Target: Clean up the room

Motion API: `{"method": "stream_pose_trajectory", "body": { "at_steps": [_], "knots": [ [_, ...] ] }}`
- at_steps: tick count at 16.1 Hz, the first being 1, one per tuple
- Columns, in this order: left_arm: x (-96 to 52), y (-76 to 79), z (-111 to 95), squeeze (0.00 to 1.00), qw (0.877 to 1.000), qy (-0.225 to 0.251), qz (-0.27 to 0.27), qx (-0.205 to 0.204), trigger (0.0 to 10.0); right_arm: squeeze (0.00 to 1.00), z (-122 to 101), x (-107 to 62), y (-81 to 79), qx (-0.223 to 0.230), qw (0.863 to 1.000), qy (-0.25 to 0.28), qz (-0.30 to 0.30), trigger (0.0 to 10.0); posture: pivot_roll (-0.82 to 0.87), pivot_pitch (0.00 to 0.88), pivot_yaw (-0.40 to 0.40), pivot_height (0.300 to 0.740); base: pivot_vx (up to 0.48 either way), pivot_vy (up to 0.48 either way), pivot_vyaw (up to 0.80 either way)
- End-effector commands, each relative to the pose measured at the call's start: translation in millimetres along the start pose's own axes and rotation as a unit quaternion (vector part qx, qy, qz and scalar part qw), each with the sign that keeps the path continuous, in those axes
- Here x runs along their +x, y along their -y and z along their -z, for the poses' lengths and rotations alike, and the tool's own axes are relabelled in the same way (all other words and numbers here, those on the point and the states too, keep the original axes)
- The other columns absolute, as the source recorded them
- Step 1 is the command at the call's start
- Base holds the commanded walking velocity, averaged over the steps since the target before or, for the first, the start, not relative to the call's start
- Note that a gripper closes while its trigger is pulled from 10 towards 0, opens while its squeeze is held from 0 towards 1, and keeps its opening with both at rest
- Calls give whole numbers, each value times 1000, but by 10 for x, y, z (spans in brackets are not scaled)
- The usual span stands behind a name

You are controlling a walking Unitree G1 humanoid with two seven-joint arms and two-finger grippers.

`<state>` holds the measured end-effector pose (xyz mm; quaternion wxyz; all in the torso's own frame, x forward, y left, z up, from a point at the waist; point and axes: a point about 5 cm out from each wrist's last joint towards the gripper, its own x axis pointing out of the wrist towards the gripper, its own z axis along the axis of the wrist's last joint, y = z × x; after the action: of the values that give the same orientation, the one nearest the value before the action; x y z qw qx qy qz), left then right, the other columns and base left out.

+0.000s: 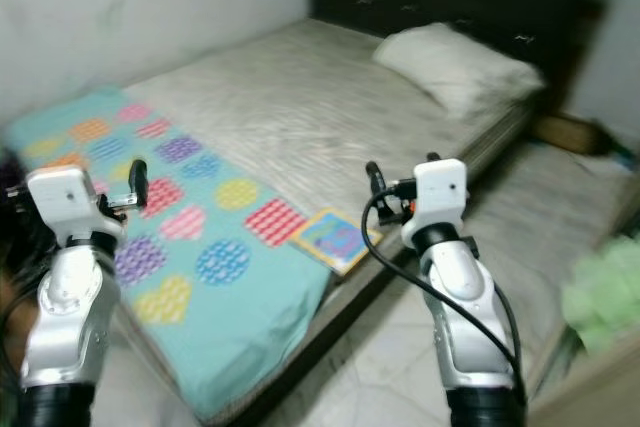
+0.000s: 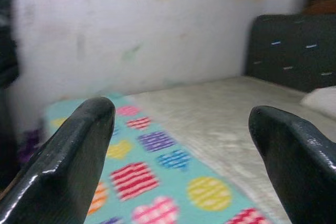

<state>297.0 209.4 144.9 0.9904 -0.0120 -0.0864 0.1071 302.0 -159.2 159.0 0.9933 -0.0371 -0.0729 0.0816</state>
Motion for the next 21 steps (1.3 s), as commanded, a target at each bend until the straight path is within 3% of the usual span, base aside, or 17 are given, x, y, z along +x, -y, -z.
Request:
{"method": "stream_pose_trajectory", "body": {
  "at_steps": [1, 7, 12, 16, 21],
  "knots": [
    [9, 2, 35, 0, 1000, -8, 6, -4, 10000, 0, -38, 13, -14, 0, 1000, 9, -2, 10000, -137, 0, 30, 740, 0, 0, 800],
    [-8, 105, 59, 0, 999, -7, 30, -26, 10000, 0, -49, -9, -38, 0, 1000, 9, -14, 10000, -147, 0, 14, 740, 0, 0, 800],
    [-29, 85, 59, 0, 999, -7, 32, -30, 10000, 0, -55, 15, -50, 3, 1000, 9, -25, 10000, -136, 0, 4, 740, 0, 0, 728],
    [-31, 98, 31, 0, 999, 2, 42, -34, 10000, 0, -46, 16, -79, 6, 999, 9, -38, 10000, -127, 0, -6, 740, 0, 0, 0],
    [-44, 131, 33, 0, 998, 5, 52, -38, 10000, 0, -75, 36, -82, -2, 999, 17, -47, 10000, -132, 0, -8, 740, 337, 0, 0]
  ]
}}
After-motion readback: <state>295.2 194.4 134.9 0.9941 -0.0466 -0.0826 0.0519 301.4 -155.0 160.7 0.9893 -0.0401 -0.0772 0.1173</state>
